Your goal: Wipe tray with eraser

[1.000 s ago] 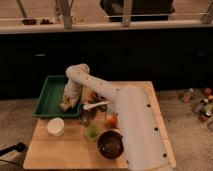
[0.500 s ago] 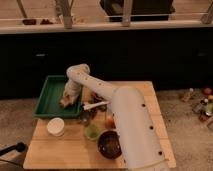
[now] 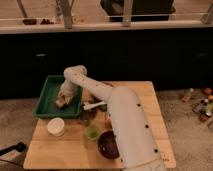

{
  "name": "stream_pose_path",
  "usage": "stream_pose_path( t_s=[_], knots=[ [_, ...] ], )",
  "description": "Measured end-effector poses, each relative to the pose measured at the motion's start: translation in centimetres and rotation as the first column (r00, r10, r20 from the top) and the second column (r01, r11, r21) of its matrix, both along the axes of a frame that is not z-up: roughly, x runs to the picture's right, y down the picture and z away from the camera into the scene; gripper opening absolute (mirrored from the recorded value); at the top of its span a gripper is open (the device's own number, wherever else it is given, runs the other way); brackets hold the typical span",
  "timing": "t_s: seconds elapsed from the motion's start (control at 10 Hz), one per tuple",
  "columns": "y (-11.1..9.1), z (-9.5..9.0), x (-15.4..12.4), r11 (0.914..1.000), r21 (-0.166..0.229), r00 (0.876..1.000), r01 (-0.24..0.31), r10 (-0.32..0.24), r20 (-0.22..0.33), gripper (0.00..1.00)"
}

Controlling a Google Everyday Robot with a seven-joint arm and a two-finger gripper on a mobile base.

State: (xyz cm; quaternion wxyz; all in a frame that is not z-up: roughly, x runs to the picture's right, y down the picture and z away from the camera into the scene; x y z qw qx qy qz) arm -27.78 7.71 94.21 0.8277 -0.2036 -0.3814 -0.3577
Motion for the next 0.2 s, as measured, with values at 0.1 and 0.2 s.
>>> stream_pose_path(
  t_s=[0.1, 0.2],
  knots=[
    [0.30, -0.39, -0.34, 1.0000, -0.005, 1.000, 0.008, -0.008, 0.025, 0.05],
    [0.52, -0.89, -0.63, 0.9999, -0.011, 0.999, 0.012, -0.011, 0.048, 0.05]
  ],
)
